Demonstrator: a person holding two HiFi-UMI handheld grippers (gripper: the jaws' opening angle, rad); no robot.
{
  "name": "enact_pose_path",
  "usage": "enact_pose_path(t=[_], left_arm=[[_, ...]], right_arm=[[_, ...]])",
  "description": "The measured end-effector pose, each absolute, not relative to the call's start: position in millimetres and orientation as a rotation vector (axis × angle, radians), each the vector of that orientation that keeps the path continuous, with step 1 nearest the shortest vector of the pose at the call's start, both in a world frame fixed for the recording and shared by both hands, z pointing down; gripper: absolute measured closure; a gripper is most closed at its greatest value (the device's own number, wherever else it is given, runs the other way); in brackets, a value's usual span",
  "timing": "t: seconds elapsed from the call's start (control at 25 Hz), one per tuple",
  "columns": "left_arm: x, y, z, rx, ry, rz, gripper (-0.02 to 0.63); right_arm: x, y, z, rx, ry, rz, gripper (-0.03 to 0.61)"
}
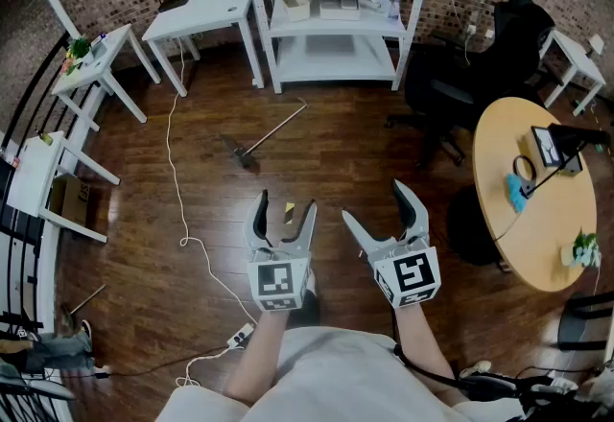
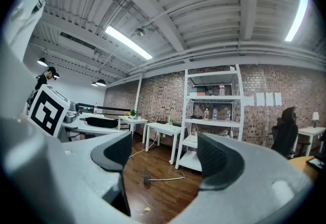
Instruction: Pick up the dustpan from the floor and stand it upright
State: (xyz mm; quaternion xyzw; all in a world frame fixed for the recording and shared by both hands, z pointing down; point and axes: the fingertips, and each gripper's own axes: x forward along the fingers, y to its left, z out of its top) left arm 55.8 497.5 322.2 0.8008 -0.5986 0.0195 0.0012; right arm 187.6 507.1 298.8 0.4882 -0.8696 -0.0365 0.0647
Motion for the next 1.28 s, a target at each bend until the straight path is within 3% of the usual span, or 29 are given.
enact_pose_path(t=[0.2,0.48,1.28], left_arm=[[-9,424,307,2.525,-1.902,0.035,0.252],[-95,342,363,2.310,-1.883,0.060,0.262],[-49,-36,376,2.411,-1.869,0.258,0.284]], right_arm=[[120,415,291,1.450,-2.636,-0.127,0.198],[41,338,333,1.304,-2.671,-0.046,0.219],[70,-83,384,1.221,-2.641,0.073,0.245]])
